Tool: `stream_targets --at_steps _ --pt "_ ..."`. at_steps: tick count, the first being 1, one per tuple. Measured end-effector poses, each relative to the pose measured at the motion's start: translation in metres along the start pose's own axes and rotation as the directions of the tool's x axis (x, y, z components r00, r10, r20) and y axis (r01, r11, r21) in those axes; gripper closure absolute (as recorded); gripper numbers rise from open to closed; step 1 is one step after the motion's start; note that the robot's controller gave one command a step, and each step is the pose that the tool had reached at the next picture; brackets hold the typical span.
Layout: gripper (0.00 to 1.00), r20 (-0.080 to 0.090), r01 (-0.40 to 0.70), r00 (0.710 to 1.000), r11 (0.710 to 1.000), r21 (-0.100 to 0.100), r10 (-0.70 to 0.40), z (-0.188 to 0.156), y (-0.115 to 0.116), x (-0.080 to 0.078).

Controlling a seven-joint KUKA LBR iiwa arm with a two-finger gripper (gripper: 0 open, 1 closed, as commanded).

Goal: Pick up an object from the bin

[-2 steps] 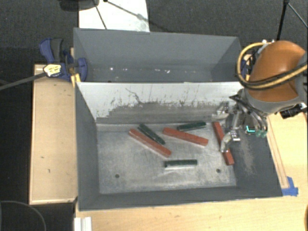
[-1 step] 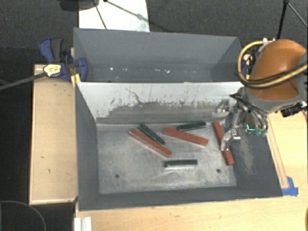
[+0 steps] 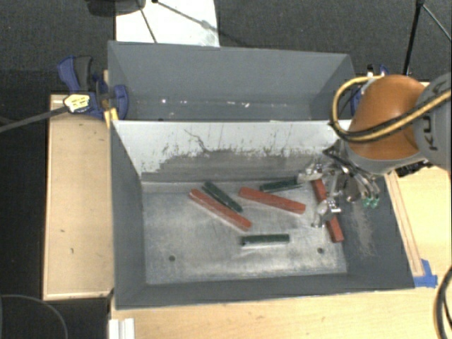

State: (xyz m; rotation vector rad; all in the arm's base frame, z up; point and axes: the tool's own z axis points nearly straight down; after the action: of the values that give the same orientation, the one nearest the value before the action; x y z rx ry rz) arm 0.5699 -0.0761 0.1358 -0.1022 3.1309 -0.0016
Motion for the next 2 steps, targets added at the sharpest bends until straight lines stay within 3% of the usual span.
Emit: stream_targets --at_steps 1,2 --pt "1.0 -0.006 -0.358 0.934 0.934 0.0 0.358 0.0617 -0.0081 -0.0013" --pt "1.0 -0.006 -0.357 0.934 0.934 0.0 0.357 0.0617 -0.0081 -0.0013"
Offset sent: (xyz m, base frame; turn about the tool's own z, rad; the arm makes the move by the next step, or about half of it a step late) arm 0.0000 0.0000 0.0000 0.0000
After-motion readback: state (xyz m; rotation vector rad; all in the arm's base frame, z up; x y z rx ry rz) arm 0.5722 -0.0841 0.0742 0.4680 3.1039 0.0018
